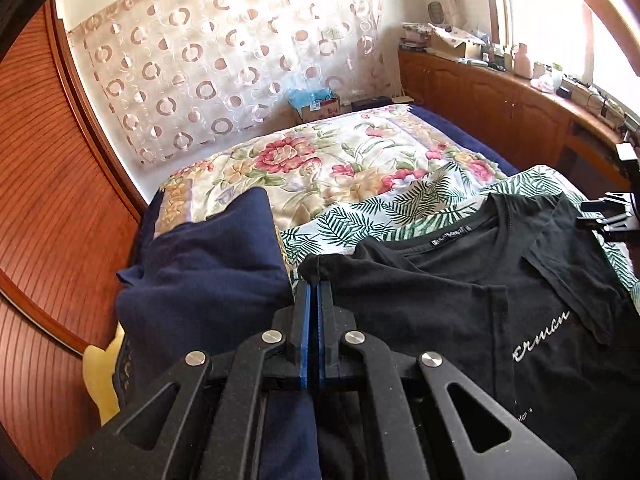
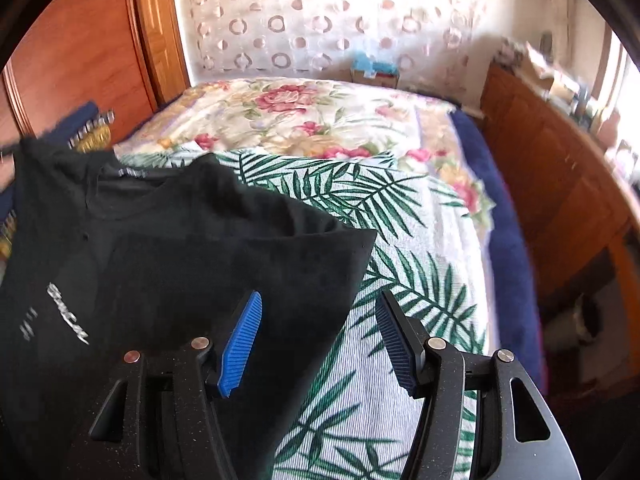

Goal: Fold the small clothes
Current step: 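Grasp the shirt edge with the right gripper while the left gripper holds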

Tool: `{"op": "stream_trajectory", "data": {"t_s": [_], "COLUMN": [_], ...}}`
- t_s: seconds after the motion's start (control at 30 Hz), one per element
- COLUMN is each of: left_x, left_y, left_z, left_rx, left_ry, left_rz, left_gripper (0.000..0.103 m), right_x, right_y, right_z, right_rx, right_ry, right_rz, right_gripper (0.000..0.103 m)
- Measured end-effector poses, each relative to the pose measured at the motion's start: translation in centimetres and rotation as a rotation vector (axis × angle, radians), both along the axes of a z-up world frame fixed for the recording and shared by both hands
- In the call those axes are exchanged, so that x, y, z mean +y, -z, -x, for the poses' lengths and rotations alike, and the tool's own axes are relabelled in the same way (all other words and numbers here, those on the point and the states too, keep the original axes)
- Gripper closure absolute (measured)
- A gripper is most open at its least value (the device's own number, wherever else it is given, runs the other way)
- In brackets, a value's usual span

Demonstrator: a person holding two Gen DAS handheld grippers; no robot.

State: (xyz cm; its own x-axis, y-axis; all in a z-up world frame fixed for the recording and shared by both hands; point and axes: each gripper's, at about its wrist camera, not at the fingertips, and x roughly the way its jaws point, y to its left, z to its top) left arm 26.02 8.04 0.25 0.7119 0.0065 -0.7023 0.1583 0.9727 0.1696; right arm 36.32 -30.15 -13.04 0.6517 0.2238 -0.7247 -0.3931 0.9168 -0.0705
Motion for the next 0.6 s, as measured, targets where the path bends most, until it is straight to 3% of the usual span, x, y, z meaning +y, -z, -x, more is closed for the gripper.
{"op": "stream_trajectory", "data": {"t_s": [0.07, 0.23, 0.33, 0.4, 0.47, 0.6], "left_x": [0.1, 0.4, 0.1, -0.2, -0.2, -0.3], "left_y": [0.2, 0.7, 1.1, 1.3, 1.0, 0.1], "left_z": [0.4, 1.5, 2.8, 3.7, 5.0, 8.4], "left_rx": [-0.002, -0.011, -0.015, -0.019, -0.029, -0.063], "left_ry": [0.001, 0.000, 0.006, 0.016, 0.022, 0.031], "left_rz": [0.008, 0.044, 0.062, 0.071, 0.091, 0.119], "left_gripper": [0.099, 0.099, 0.099, 0.099, 0.099, 0.099], "right_x": [-0.2, 1.2, 2.0, 2.1, 2.5, 2.9], "right_y": [0.0, 0.5, 0.4, 0.3, 0.2, -1.4], "right_z": [-0.8, -2.2, -2.5, -2.7, -2.2, 1.3], "right_rx": [0.010, -0.002, -0.005, 0.000, -0.008, -0.114], "right_ry": [-0.010, -0.001, 0.006, -0.001, -0.005, -0.018], "right_rz": [-0.022, 0.040, 0.032, 0.018, 0.017, -0.003], "right_gripper": [0.042, 0.045, 0.066, 0.095, 0.096, 0.096]}}
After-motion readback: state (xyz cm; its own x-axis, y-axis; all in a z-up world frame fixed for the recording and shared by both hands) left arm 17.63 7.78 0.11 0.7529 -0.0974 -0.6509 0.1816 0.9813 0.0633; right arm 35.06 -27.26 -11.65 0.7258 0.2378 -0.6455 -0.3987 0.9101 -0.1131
